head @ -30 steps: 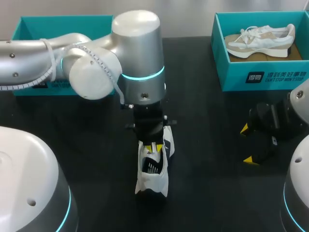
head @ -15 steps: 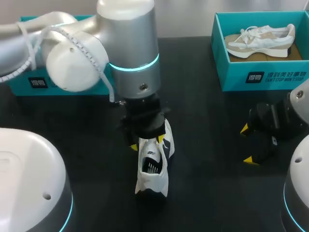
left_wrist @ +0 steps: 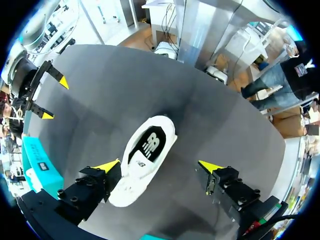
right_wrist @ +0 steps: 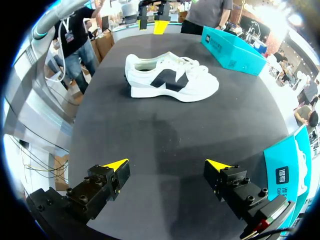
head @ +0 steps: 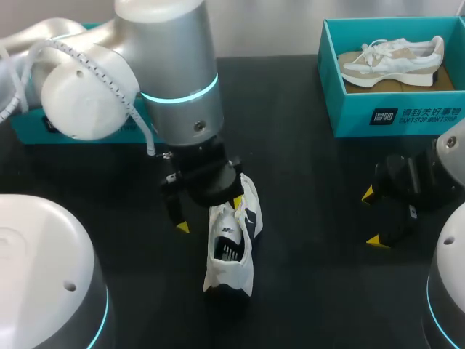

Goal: Take the shoe out of the shoebox, open the shoe tongue, remove and reinsert the insole, then place the shoe into the shoebox

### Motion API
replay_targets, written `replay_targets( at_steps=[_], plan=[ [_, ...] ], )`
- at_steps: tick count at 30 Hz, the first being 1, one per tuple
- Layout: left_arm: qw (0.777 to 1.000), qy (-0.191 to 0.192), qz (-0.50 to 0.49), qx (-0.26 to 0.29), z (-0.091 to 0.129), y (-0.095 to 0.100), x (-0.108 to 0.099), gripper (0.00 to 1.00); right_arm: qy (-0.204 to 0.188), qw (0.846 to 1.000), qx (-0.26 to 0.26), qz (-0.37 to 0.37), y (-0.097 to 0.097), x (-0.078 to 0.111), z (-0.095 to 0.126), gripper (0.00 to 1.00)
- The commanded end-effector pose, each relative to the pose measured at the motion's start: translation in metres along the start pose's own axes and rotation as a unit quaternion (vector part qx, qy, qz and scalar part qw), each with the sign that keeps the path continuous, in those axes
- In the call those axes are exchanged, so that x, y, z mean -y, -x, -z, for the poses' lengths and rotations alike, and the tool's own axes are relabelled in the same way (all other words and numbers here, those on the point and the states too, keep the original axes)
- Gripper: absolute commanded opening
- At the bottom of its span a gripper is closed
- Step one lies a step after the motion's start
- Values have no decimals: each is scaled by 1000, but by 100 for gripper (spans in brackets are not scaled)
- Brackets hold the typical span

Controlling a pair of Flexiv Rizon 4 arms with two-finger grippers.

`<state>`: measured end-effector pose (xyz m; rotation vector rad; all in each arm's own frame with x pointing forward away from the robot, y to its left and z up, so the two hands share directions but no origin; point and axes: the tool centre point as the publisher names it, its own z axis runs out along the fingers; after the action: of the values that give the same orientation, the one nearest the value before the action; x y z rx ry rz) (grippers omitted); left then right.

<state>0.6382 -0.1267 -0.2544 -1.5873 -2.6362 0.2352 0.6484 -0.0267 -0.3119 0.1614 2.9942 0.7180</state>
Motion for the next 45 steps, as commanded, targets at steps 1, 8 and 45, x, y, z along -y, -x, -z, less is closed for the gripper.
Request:
replay_targets(
  at_steps=[1, 8, 45],
  plan=[
    [995, 34, 77, -49, 2, -9, 23, 100, -1, 1000, 1, 0, -2, 0, 0, 100],
    [905, 181, 373, -97, -2, -31, 40, 100, -1, 1000, 1, 0, -2, 0, 0, 100],
    [879, 149, 452, -11, -80, -24, 53, 100, -1, 1000, 1, 0, -2, 0, 0, 100]
  ],
)
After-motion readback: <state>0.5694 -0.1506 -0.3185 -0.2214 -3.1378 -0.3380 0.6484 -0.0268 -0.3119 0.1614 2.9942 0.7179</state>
